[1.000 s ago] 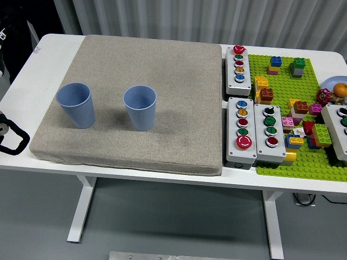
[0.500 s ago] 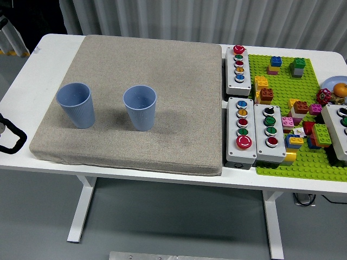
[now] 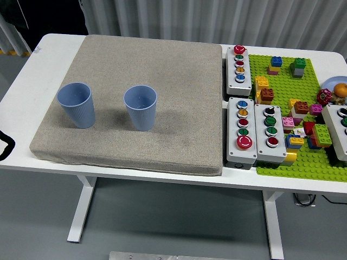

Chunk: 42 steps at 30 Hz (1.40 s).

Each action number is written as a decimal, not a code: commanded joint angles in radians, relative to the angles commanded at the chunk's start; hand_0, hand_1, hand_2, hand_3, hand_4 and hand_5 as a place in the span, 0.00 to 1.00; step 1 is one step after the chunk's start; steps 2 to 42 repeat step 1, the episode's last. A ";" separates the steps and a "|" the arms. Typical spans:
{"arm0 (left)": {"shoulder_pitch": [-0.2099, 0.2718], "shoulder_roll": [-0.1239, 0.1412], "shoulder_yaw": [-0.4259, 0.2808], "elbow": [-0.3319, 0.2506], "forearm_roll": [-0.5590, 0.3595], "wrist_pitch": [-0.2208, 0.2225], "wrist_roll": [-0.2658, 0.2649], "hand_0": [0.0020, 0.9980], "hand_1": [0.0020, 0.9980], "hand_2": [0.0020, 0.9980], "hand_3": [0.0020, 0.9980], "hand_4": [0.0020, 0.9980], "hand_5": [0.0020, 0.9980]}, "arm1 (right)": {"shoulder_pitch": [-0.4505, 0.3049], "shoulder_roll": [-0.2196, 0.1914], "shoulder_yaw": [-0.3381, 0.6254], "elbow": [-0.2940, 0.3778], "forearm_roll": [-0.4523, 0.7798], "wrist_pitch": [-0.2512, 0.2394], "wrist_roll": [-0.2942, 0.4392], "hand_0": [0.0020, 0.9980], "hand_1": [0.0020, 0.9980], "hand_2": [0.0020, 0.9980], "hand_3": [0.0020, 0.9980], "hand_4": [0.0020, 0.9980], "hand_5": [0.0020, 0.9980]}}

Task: Pick cup pour cup place

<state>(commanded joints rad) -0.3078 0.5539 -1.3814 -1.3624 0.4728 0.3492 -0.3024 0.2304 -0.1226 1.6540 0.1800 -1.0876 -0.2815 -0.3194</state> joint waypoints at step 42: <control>0.000 -0.003 0.002 0.000 0.001 -0.001 0.000 0.78 0.78 0.88 0.90 0.79 1.00 | 0.000 0.000 0.002 0.000 -0.007 0.000 -0.002 0.70 0.62 0.57 0.57 0.00 0.04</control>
